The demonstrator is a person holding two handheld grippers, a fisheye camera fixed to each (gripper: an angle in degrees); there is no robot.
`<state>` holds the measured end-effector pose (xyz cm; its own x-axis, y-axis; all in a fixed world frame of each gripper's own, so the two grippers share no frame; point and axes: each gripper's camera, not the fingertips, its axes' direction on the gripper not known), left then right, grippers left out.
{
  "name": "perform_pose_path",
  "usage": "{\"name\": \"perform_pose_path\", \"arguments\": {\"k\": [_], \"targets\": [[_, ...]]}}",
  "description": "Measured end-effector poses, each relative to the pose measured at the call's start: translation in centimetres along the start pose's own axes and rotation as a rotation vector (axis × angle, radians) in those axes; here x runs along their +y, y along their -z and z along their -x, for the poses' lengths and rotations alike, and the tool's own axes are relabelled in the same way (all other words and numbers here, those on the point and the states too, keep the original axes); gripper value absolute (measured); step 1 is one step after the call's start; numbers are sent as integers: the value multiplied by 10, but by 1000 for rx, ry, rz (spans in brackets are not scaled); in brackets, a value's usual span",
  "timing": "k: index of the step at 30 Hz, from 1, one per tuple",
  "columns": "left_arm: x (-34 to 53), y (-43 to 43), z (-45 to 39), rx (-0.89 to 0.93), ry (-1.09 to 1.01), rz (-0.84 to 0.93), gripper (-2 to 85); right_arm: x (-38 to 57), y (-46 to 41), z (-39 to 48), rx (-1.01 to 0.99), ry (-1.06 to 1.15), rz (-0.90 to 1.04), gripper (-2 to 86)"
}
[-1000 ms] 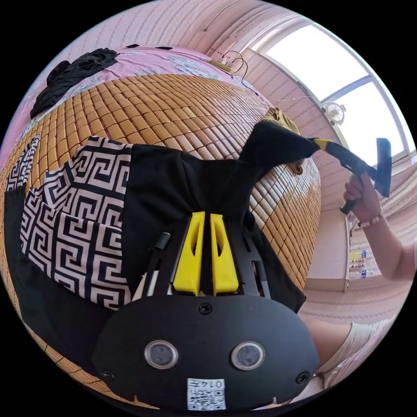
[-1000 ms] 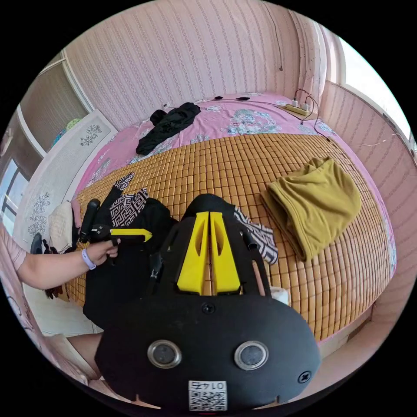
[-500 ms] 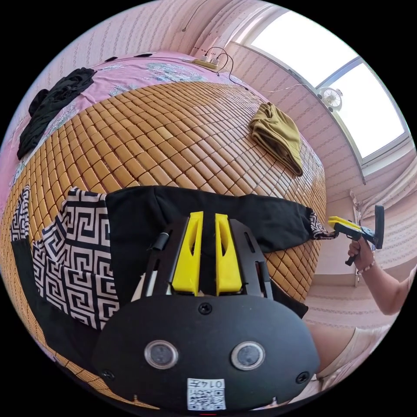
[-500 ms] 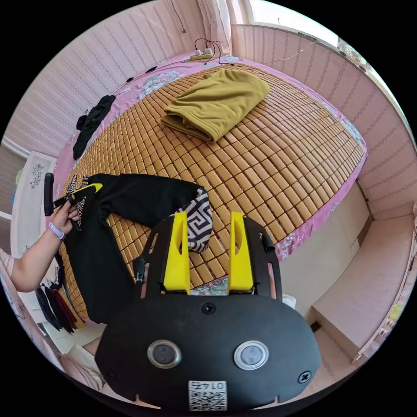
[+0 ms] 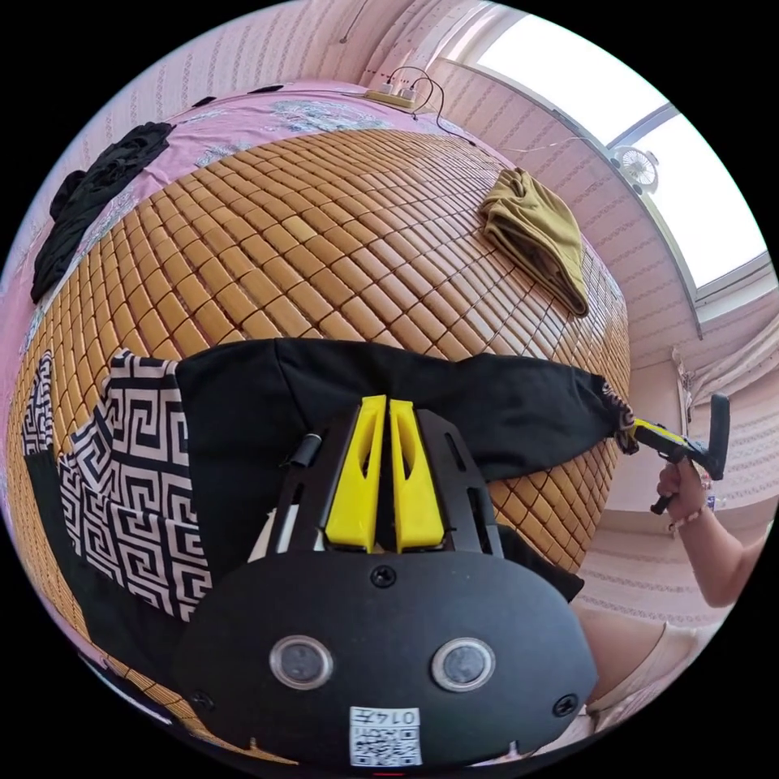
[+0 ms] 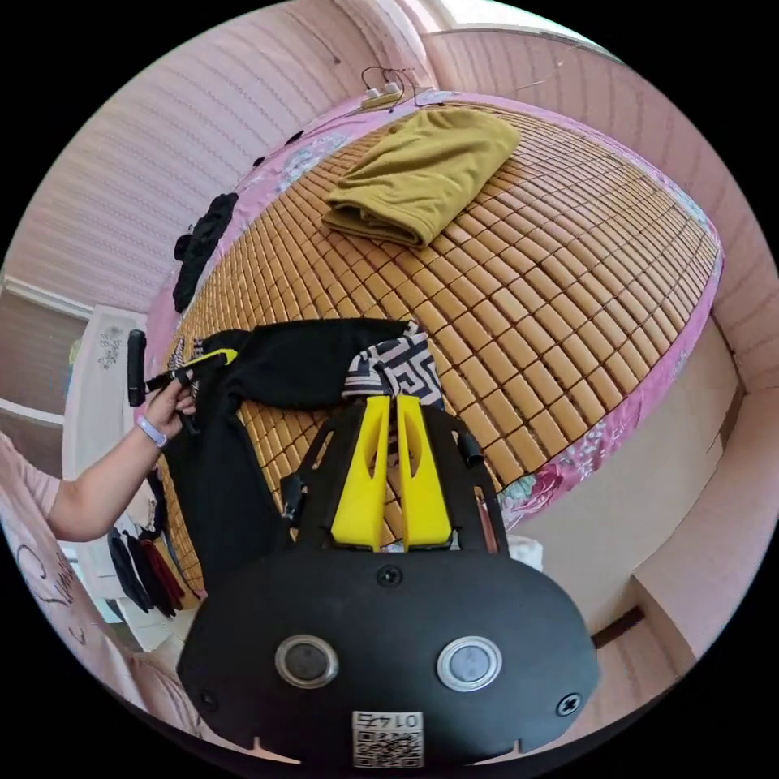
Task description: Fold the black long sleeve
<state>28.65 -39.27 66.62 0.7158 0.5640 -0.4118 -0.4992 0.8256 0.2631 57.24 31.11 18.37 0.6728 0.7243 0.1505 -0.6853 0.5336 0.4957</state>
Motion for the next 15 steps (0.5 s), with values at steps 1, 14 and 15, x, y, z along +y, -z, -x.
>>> {"name": "perform_pose_path", "arguments": {"k": [1, 14, 15], "targets": [[1, 5, -2, -12, -10, -36, -9, -3, 7, -8, -47, -39, -27, 12], [25, 24, -6, -18, 38, -78, 4, -40, -3, -15, 99, -68, -22, -2], [32, 29, -14, -3, 9, -81, 3, -42, -15, 2, 116, 3, 20, -2]]}}
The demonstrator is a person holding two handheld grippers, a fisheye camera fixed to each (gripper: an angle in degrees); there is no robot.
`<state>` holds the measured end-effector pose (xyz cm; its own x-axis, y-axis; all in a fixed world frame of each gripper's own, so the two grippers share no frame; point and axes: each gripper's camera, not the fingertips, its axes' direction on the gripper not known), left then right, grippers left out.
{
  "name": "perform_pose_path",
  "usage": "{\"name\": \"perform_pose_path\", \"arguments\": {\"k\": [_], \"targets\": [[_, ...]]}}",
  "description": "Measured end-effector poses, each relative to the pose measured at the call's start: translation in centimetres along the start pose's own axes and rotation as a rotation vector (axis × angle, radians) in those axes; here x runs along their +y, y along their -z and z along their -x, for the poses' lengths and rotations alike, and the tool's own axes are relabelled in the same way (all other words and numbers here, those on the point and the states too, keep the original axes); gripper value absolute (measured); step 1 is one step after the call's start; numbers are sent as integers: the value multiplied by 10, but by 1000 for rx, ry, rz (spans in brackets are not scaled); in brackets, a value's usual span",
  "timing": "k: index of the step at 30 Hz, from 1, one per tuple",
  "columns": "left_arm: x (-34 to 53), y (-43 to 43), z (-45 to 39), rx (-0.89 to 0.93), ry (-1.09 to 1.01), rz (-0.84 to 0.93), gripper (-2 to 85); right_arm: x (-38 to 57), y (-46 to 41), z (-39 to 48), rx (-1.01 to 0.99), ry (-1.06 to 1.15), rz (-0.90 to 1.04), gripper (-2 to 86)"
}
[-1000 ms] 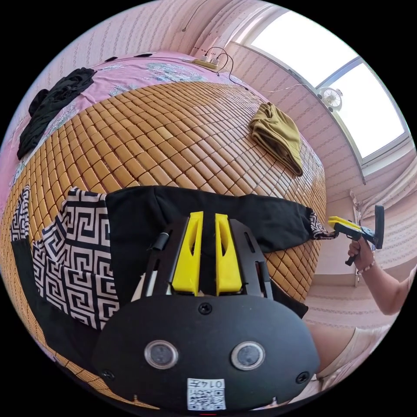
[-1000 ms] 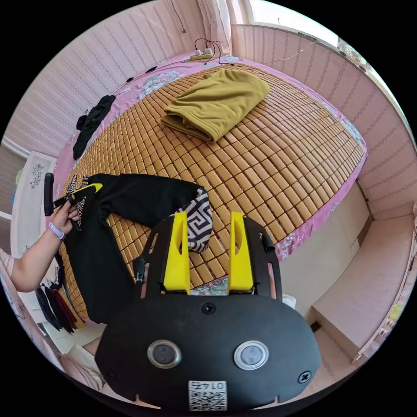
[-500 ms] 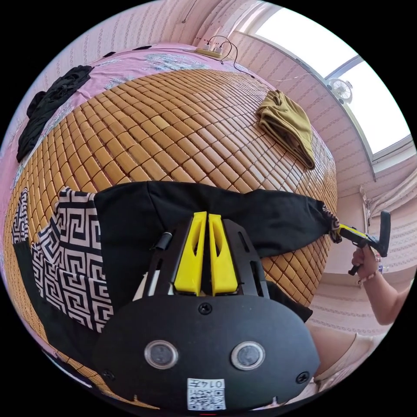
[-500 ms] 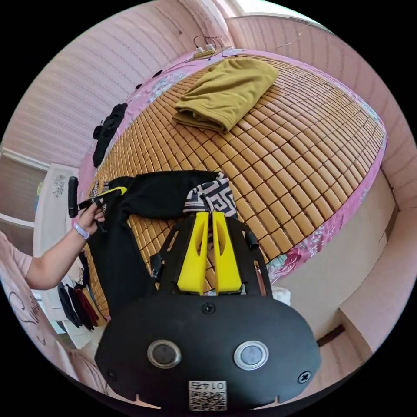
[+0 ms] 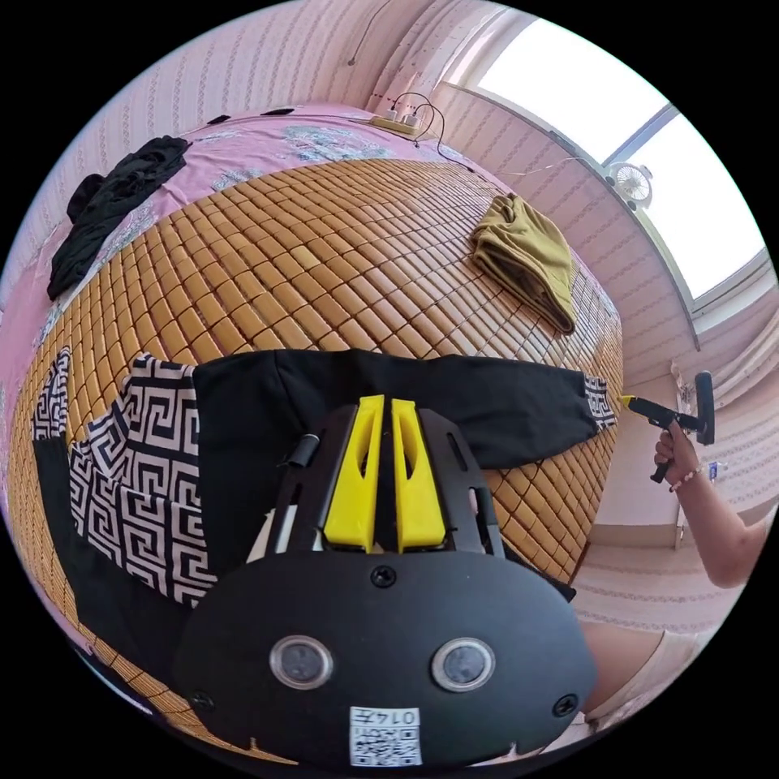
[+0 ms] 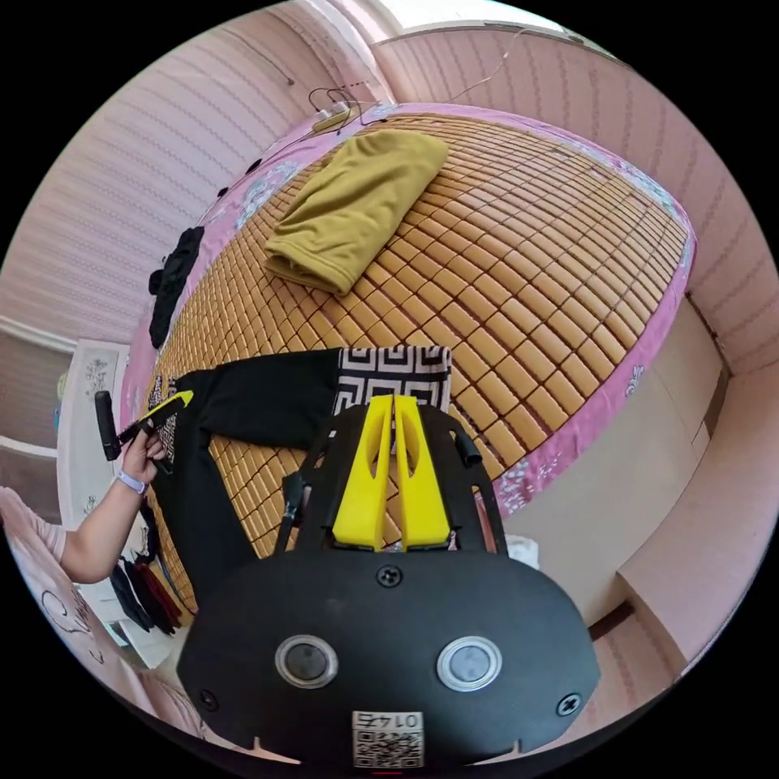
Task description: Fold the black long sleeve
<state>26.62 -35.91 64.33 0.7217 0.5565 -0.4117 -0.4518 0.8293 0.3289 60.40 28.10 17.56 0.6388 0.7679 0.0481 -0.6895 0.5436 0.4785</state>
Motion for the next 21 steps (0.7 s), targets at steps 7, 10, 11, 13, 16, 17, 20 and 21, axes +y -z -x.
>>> {"name": "perform_pose_path", "arguments": {"k": [7, 10, 11, 13, 16, 17, 20, 21], "targets": [[45, -14, -32, 51, -77, 158, 2, -1, -36, 38, 239, 112, 124, -3], [55, -8, -30, 73, -65, 157, 10, -2, -38, 48, 245, 85, 120, -3], [57, -6, -29, 76, -55, 157, 12, -3, -38, 53, 237, 81, 117, -3], [70, 10, -25, 108, -30, 92, 20, -3, -35, 64, 236, 77, 97, -3], [98, 35, -17, 134, 27, 58, 25, -2, -24, 85, 205, 73, 70, -2], [106, 41, -16, 130, 32, 57, 26, -1, -19, 96, 187, 83, 60, -2], [158, 74, -6, 80, 65, 50, 29, -6, -12, 139, 142, 187, 51, 0], [181, 87, 2, 53, 103, 51, 31, -11, -14, 162, 140, 243, 59, 1]]}}
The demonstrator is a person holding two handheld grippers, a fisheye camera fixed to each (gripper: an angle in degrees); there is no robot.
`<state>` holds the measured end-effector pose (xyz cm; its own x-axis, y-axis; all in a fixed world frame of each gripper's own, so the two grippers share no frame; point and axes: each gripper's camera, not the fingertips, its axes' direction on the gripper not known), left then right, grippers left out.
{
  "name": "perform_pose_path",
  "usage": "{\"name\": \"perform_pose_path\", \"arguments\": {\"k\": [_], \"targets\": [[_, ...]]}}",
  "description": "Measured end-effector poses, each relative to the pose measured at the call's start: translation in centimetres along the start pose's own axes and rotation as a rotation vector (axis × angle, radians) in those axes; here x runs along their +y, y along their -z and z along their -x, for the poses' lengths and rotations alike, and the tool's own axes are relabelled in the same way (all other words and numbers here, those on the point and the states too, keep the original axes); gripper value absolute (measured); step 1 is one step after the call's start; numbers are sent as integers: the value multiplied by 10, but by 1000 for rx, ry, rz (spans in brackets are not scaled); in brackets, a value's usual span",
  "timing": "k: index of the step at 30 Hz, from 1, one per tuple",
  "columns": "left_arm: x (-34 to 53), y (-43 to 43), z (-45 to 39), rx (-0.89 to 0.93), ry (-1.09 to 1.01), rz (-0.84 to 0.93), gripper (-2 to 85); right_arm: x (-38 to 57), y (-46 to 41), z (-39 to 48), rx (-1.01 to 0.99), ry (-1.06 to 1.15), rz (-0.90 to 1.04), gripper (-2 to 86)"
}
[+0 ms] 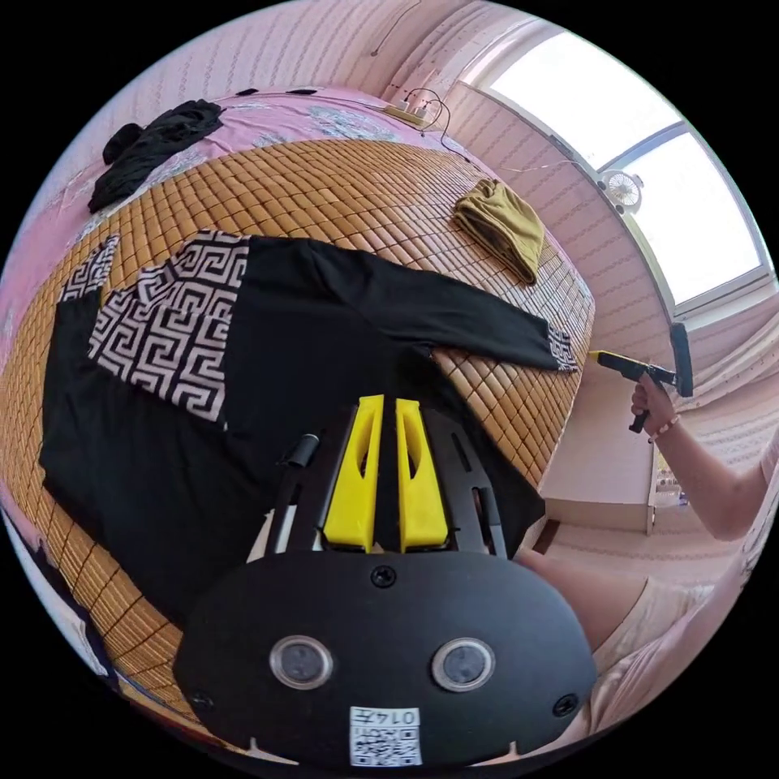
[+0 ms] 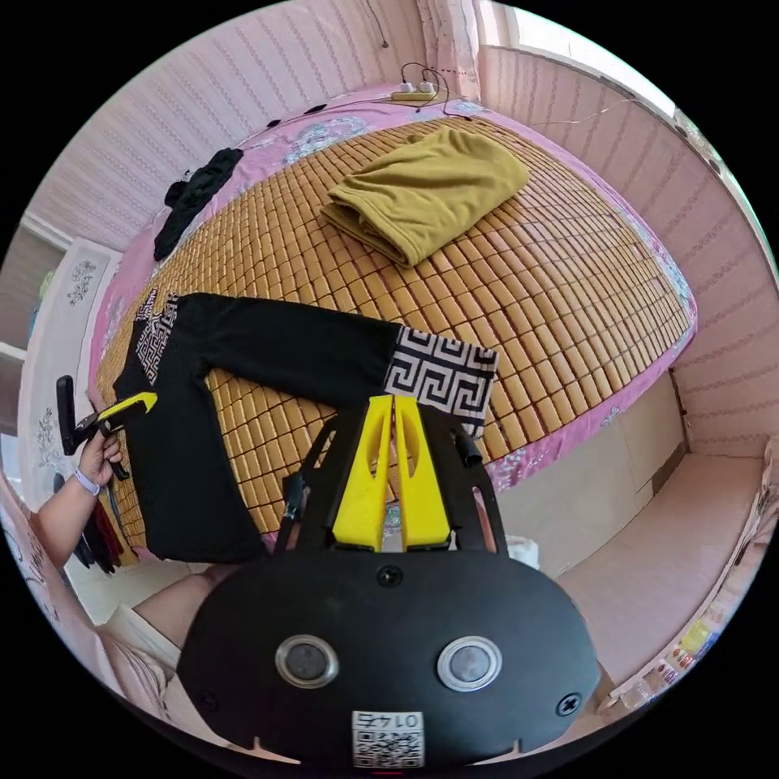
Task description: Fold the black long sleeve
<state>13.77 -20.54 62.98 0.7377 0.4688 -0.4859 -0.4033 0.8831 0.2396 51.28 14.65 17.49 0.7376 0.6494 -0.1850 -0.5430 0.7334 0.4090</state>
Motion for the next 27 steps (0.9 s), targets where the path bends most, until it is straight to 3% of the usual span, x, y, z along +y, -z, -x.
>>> {"name": "perform_pose_path", "arguments": {"k": [7, 15, 19, 21, 27], "targets": [[150, 65, 72, -174, 387, -21, 26, -87, -40, 179, -224, 371, 32, 22], [259, 86, 98, -198, 522, -86, 12, -174, -109, 511, -442, 785, 77, 74], [297, 80, 108, -137, 519, -103, -1, -188, -140, 630, -378, 895, 116, 79], [311, 83, 111, -122, 515, -127, -4, -191, -167, 686, -253, 887, 115, 81], [354, 94, 125, -45, 569, -188, -10, -214, -208, 743, -113, 768, 124, 42]]}}
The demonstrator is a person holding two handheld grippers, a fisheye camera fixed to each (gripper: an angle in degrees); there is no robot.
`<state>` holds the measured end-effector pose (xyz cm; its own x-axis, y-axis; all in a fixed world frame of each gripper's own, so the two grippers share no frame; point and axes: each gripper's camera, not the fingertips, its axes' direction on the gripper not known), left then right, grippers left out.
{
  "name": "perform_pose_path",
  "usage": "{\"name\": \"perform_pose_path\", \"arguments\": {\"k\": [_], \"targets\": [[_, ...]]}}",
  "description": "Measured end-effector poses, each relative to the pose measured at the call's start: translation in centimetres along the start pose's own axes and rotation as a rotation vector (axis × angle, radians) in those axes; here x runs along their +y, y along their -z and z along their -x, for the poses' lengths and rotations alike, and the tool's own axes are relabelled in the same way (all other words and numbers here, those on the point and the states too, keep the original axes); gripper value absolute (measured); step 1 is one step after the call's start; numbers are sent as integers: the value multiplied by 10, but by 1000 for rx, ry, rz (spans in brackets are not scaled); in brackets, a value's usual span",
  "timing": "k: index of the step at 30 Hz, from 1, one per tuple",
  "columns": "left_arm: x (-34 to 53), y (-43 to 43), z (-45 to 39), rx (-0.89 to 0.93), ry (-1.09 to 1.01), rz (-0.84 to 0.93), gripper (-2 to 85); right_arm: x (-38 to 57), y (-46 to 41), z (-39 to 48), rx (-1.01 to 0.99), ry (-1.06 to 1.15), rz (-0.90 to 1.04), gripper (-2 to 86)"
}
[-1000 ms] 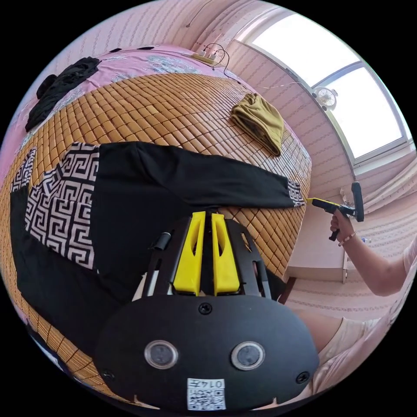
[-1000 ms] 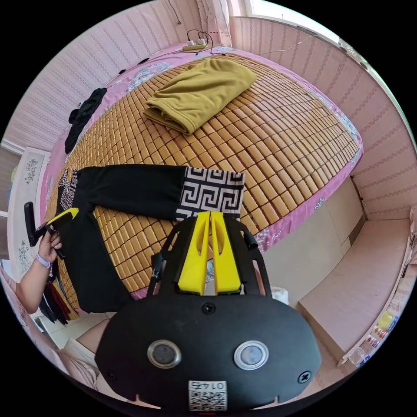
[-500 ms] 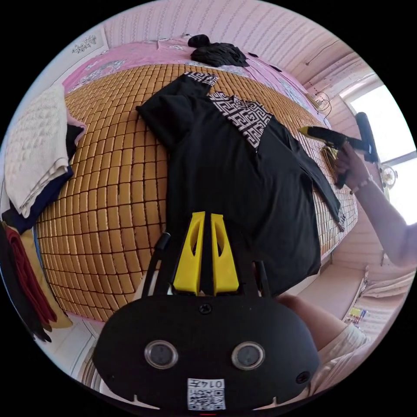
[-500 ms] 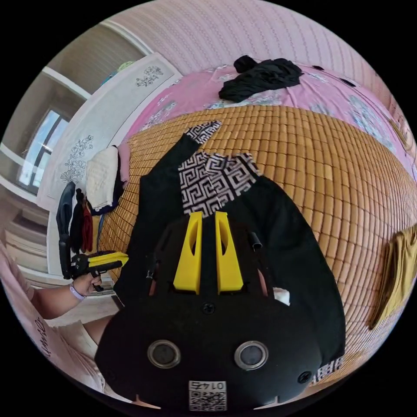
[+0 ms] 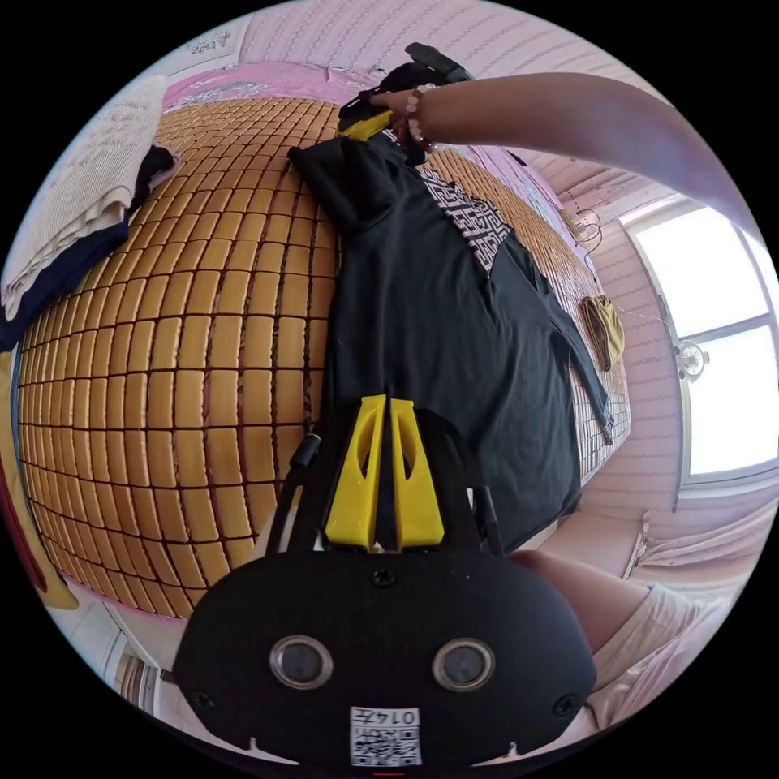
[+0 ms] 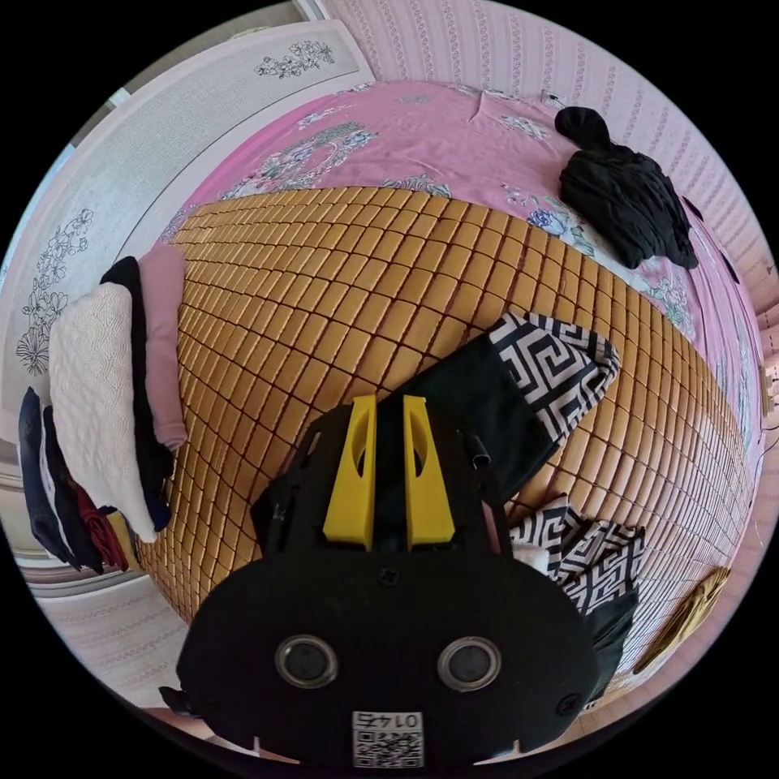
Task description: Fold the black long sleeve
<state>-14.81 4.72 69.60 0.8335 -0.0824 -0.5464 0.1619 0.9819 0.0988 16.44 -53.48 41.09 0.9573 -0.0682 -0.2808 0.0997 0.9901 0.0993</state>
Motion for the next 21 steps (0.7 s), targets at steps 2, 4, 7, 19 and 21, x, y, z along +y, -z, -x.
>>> {"name": "perform_pose_path", "arguments": {"k": [2, 4, 7, 19, 21], "targets": [[8, 5, 8, 11, 3, -16, -10, -10, -1, 4, -3, 36, 15, 22], [19, 11, 20, 36, 18, -24, -10, -17, 6, 9, -106, 141, 32, 11], [30, 18, 30, 38, 7, -23, -10, -16, 46, 20, -353, 310, -34, 8], [110, 98, 73, 42, 21, -15, 3, -6, 86, 62, -642, 731, 143, 69], [130, 106, 92, 29, 101, 14, 5, -6, 60, 62, -579, 629, 168, 73]]}}
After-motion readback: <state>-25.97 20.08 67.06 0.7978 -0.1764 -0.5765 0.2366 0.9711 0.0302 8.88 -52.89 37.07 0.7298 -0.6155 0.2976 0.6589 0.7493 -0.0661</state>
